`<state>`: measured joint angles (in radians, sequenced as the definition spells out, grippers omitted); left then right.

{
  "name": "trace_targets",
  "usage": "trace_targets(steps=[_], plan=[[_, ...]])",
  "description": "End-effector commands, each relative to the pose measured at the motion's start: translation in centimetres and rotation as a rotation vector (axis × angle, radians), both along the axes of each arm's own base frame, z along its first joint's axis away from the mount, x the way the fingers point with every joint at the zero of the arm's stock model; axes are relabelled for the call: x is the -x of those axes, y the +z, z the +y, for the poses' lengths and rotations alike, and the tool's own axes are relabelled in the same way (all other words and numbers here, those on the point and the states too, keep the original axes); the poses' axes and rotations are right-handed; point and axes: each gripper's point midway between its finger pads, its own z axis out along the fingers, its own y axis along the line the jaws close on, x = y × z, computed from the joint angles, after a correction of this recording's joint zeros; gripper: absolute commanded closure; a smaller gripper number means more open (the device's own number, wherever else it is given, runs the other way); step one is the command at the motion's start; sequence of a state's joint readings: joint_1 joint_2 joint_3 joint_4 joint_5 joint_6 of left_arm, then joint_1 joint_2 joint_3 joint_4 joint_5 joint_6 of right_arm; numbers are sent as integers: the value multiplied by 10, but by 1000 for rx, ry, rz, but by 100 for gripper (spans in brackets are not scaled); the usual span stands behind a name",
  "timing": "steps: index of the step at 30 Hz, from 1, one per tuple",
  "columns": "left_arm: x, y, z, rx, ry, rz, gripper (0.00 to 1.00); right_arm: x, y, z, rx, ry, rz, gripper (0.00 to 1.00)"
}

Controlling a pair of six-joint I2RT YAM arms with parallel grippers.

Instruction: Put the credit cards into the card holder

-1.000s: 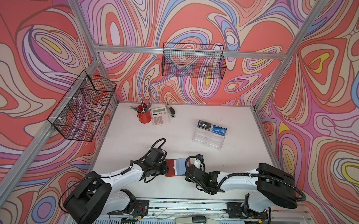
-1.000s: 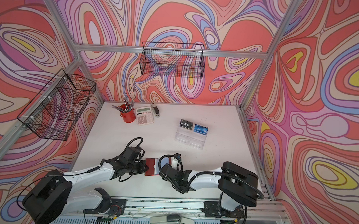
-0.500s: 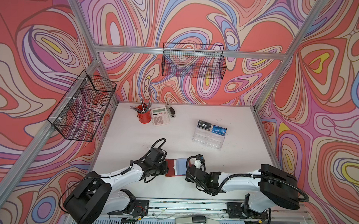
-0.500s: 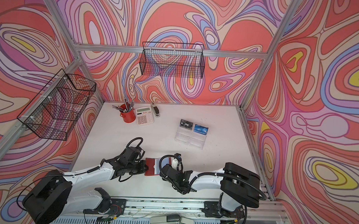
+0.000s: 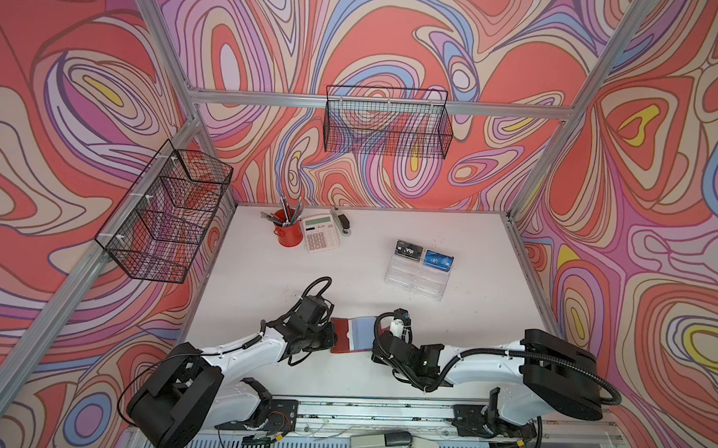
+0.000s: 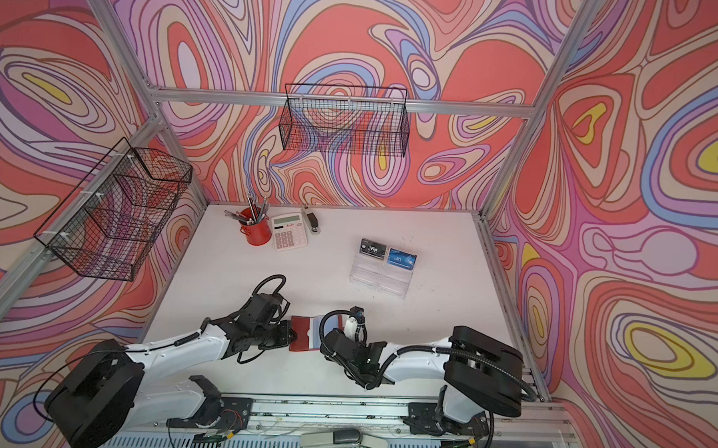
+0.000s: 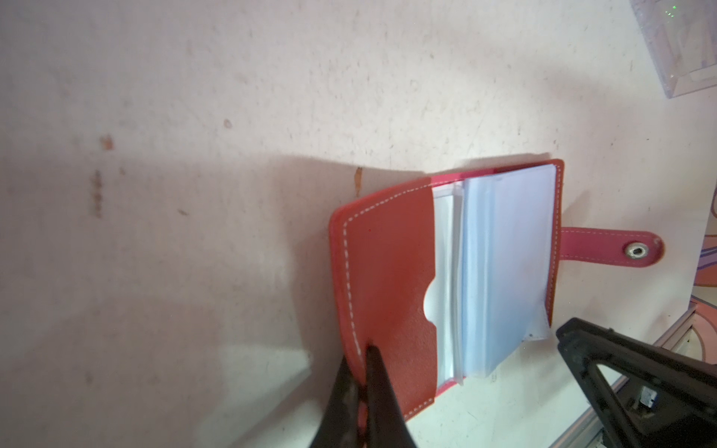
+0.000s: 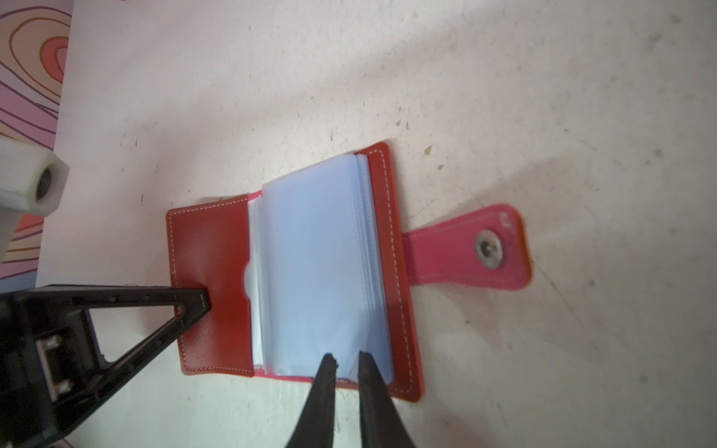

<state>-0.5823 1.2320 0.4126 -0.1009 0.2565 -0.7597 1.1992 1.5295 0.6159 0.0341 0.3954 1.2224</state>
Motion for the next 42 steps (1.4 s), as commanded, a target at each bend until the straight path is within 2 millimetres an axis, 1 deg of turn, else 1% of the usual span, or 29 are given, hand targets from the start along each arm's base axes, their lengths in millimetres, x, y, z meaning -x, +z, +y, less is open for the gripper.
trace_targets(steps=[1, 17, 24, 27, 30, 33, 37, 39, 41, 42], plan=[[4, -3, 8, -44, 6, 13, 93, 2, -9, -6, 27, -19, 5, 86], [4, -3, 8, -41, 5, 14, 94, 2, -14, 1, 18, -6, 18, 86], [4, -3, 8, -41, 5, 15, 94, 2, -14, 3, 21, -2, 19, 92], [4, -3, 7, -38, 4, 16, 93, 2, -14, 4, 21, -1, 20, 92], [4, -3, 7, -37, 4, 14, 94, 1, -15, 5, 22, -1, 20, 92], [5, -3, 7, -35, 3, 15, 94, 1, -16, 6, 29, -1, 24, 87], [5, -2, 7, -32, 3, 14, 94, 0, -18, 7, 34, -3, 25, 87], [5, -2, 7, -32, 3, 14, 94, -1, -17, 9, 31, -3, 22, 92], [5, -2, 7, -32, 3, 15, 94, -2, -14, 12, 20, 1, 16, 100], [5, -2, 7, -33, 4, 15, 93, -2, -13, 12, 17, 1, 13, 100]])
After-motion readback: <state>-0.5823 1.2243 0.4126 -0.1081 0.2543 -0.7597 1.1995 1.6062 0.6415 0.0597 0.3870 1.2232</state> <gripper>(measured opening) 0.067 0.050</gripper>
